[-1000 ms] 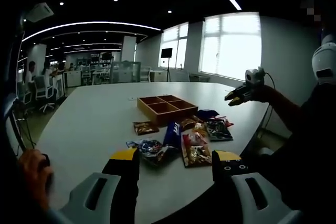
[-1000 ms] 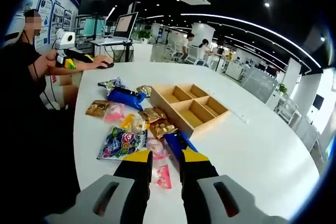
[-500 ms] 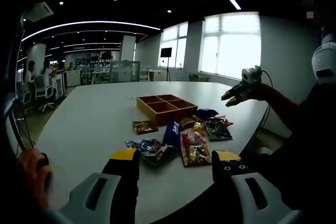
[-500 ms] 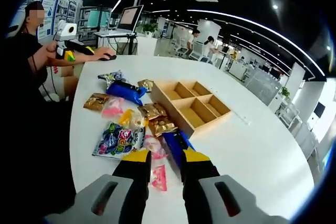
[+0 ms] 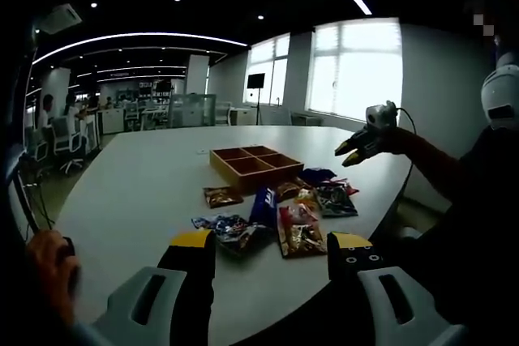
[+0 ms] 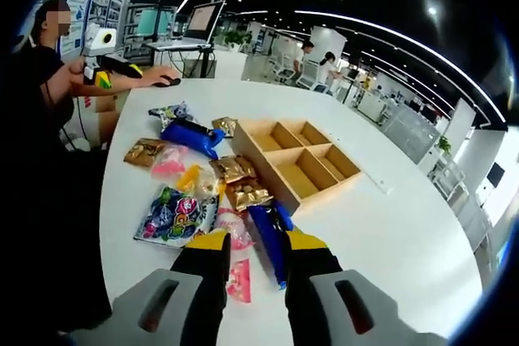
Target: Pick up the scattered marshmallows, QQ candies, Oreo cookies, and mixed nuts on the table and sort them into separate containers
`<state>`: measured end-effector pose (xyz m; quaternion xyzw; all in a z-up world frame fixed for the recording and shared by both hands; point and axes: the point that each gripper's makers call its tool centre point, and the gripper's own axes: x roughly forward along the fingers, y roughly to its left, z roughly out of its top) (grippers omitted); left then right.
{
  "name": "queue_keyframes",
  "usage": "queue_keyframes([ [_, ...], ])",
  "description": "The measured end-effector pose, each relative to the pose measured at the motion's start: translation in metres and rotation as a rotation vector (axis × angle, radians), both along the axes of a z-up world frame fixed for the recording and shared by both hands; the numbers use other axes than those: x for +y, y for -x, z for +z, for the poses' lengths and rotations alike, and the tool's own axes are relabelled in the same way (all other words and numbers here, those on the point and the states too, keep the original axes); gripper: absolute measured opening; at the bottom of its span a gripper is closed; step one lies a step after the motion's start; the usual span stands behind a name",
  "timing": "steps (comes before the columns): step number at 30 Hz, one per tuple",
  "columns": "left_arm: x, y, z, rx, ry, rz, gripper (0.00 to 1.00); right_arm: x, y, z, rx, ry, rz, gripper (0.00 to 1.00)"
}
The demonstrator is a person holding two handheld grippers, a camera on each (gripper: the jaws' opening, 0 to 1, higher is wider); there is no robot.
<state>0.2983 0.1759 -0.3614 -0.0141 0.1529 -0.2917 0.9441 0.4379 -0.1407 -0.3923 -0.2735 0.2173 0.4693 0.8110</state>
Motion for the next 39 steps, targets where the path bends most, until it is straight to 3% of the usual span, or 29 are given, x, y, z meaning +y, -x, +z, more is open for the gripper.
queue_keyframes([
  [26,0.003,-0.003,0.001,0.002,-0.005,0.012,0.60,-0.006,-0.022,-0.014,0.007,0.058,0.010,0.27],
  [39,0.001,-0.003,-0.005,0.016,-0.003,0.009,0.60,0.000,-0.016,-0.019,0.020,0.090,0.018,0.28],
])
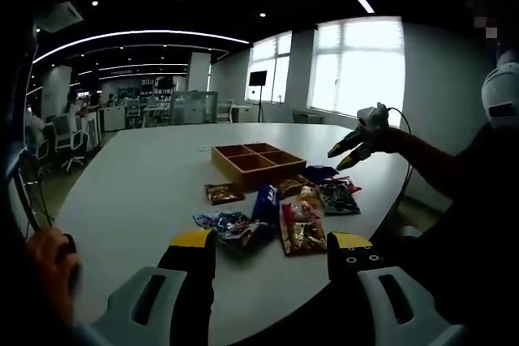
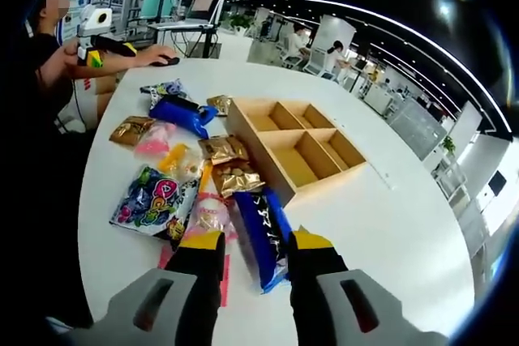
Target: Pick up the scattered marshmallows, QQ candies, Oreo cookies, and mixed nuts on the table and sort them into separate containers
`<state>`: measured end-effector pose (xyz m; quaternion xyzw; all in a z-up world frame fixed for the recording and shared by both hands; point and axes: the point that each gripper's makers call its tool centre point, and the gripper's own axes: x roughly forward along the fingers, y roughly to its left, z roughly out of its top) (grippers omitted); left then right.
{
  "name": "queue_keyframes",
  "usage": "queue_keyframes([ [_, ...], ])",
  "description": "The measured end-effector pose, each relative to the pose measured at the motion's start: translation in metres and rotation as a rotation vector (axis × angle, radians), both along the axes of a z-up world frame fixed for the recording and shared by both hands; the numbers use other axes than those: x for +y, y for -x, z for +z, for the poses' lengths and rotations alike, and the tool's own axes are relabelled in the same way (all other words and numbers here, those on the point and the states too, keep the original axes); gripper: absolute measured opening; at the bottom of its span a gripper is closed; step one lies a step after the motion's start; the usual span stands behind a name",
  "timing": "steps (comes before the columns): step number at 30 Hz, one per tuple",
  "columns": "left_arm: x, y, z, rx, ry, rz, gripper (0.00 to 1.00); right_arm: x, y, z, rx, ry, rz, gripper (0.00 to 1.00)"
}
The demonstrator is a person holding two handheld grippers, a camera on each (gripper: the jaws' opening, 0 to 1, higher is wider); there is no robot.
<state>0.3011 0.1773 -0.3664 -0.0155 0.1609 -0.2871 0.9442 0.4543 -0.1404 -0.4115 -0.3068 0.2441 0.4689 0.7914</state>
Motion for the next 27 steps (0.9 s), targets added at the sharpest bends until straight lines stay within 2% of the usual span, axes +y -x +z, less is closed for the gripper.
queue_keyframes([
  [13,0.005,0.002,-0.002,0.002,0.006,0.009,0.60,0.012,0.005,-0.005,-0.008,0.050,0.023,0.31],
  [27,0.007,0.001,-0.004,0.006,0.009,0.015,0.60,0.012,-0.004,-0.014,0.007,0.099,0.063,0.31],
])
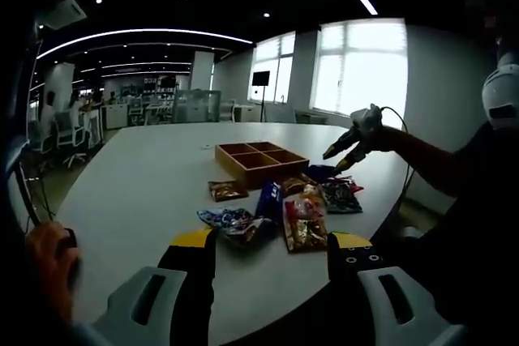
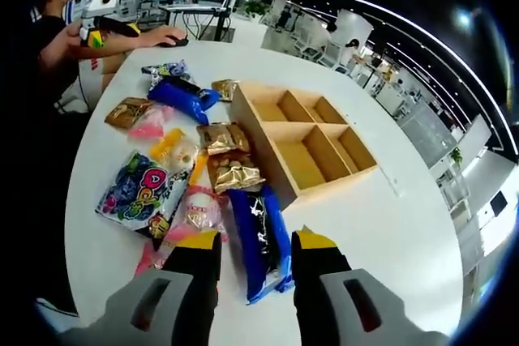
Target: Pick up the scattered marshmallows, QQ candies, Oreo cookies, and mixed nuts on the table and sort them into separate containers
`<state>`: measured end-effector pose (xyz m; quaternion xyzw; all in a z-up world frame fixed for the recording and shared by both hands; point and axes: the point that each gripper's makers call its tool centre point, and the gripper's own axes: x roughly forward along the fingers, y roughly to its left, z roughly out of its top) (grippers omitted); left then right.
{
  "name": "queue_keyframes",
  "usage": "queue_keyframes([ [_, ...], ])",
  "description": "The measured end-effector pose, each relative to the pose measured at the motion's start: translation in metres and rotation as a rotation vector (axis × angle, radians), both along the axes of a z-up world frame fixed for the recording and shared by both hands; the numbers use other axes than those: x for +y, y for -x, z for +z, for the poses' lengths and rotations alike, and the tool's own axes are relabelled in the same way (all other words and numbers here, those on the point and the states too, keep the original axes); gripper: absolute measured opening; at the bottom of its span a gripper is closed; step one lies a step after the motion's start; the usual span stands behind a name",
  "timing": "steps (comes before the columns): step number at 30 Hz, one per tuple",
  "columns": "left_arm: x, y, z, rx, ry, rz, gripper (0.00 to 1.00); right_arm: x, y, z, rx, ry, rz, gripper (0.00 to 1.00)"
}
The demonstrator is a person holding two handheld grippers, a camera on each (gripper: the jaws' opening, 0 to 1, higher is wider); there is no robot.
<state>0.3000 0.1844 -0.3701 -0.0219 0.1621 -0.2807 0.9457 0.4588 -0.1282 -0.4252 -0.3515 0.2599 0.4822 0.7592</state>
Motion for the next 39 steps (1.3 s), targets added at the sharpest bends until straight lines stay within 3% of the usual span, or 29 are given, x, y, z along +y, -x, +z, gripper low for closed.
queue_keyframes([
  [28,0.000,0.001,0.003,-0.006,-0.005,0.003,0.60,-0.004,-0.034,-0.020,0.038,0.079,0.050,0.30],
  [39,0.004,0.001,0.003,-0.004,-0.004,0.011,0.60,-0.003,-0.034,-0.030,0.051,0.084,0.041,0.30],
])
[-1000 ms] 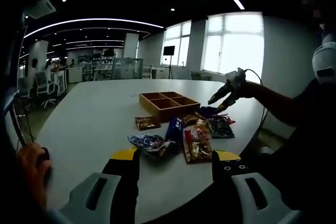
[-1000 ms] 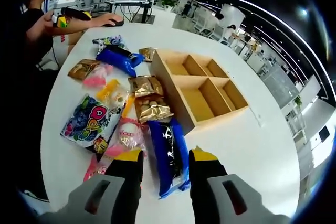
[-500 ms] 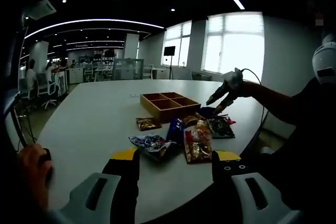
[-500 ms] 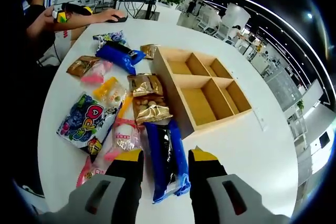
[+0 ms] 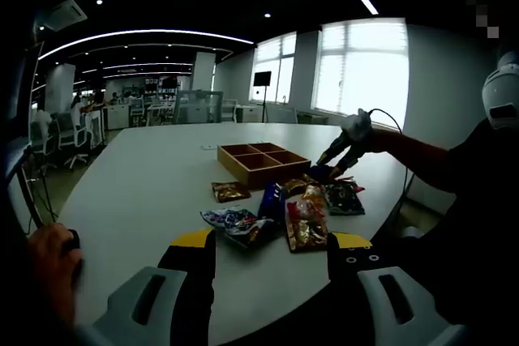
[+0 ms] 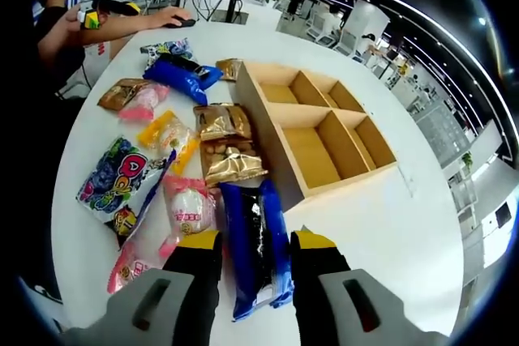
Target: Pick up the scattered marshmallows, QQ candies, Oreo cookies, and mixed nuts on the table and sort them into separate containers
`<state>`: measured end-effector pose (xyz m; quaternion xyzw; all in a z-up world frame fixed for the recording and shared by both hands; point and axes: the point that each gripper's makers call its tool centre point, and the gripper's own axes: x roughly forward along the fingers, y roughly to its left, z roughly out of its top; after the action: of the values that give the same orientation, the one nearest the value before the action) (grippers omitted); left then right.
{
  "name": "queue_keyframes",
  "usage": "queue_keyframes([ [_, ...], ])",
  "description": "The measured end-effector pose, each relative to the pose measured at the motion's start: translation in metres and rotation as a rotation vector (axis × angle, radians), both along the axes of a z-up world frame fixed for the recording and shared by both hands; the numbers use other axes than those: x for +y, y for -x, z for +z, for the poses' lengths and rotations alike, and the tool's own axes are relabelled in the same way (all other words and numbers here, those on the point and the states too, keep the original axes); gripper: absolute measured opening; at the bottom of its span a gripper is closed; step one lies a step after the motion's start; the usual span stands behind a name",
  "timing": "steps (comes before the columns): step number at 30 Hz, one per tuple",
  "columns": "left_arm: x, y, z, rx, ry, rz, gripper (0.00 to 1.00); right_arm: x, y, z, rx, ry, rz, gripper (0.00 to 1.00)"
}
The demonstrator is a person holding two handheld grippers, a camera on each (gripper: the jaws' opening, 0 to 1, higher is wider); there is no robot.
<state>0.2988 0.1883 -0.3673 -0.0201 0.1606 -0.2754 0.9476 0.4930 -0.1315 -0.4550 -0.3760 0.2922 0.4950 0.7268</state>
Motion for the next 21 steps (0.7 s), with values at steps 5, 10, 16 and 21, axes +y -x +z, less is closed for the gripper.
queue_keyframes([
  [5,0.0008,0.0001,-0.0023,0.003,0.002,0.000,0.60,0.0009,-0.0015,-0.0015,0.001,-0.003,-0.007,0.30],
  [10,0.0007,0.0002,-0.0046,0.008,0.005,-0.001,0.60,0.0020,-0.0013,-0.0031,0.000,-0.009,-0.012,0.30],
  [16,0.0014,0.0001,-0.0037,0.006,0.009,0.000,0.60,0.0009,-0.0013,-0.0095,-0.007,0.008,-0.010,0.27],
  [21,0.0018,0.0006,-0.0050,0.008,0.010,0.000,0.60,0.0025,0.0004,-0.0090,-0.022,0.010,-0.007,0.27],
])
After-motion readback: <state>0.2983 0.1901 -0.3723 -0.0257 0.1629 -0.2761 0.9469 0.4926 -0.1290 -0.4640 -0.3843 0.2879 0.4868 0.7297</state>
